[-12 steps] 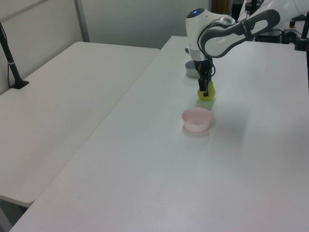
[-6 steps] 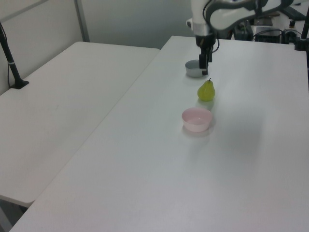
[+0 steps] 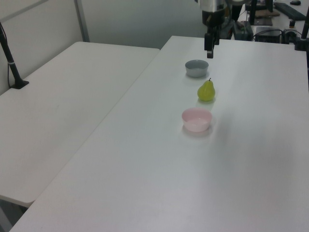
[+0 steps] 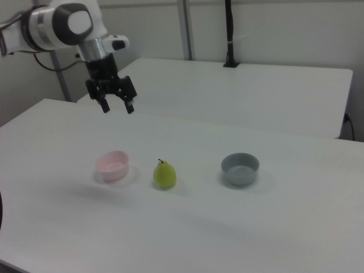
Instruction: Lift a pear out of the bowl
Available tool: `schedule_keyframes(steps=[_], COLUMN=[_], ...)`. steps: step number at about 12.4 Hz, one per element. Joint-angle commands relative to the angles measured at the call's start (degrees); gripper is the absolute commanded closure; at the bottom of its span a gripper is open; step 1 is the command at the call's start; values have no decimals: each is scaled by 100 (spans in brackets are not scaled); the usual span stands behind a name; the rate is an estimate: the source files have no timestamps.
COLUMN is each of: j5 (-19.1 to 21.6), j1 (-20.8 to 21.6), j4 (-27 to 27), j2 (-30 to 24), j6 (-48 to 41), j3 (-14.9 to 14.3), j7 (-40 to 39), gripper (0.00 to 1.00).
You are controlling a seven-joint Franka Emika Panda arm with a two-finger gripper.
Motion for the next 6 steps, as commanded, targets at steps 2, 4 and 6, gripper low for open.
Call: schedule_keyframes(steps=[2, 4, 6], j5=[491, 492, 492], j1=[113, 130, 122], j4=[-227, -228, -228], j2=[-528, -529, -529], j6=[-310, -373, -373], j3=[-37, -37, -37], j7=[252, 244, 226], gripper=[0, 0, 0])
